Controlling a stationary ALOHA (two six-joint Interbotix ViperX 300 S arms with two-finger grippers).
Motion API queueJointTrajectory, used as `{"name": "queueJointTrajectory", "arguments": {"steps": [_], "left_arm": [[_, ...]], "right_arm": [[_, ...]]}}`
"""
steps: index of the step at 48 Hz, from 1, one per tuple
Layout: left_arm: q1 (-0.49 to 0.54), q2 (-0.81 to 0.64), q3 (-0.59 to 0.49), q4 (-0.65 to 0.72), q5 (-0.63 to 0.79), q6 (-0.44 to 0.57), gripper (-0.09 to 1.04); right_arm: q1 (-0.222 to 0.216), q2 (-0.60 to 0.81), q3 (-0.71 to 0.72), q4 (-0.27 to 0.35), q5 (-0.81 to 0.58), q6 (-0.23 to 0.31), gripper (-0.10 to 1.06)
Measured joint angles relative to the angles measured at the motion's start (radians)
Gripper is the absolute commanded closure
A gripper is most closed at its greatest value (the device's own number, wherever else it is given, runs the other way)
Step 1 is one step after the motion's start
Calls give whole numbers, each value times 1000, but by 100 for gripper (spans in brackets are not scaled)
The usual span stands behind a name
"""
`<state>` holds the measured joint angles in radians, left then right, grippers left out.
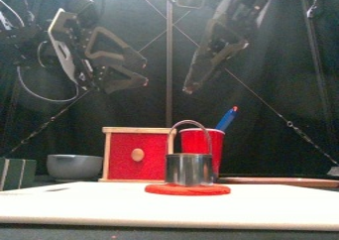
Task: Get the cutter from the drawer then cut the dough then place the extra dough in the bowl
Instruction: Cut the dough
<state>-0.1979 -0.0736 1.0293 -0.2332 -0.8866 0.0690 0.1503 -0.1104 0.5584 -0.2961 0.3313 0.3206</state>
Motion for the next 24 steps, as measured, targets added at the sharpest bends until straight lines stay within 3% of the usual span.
{"name": "queueJointTrajectory", "arguments": {"steps": [7,12,16,24], "left_arm": [[-58,117,-40,-29,-78,3,5],[-78,192,-87,-34,-87,3,5],[-91,241,-124,-35,-89,3,5],[-97,293,-160,-46,-89,0,5]], "right_arm": [[-18,-51,193,-37,-354,-6,15],[-54,-38,333,-26,-641,-14,15],[-72,3,400,14,-811,-40,15],[-60,112,434,161,-988,-178,15]]}}
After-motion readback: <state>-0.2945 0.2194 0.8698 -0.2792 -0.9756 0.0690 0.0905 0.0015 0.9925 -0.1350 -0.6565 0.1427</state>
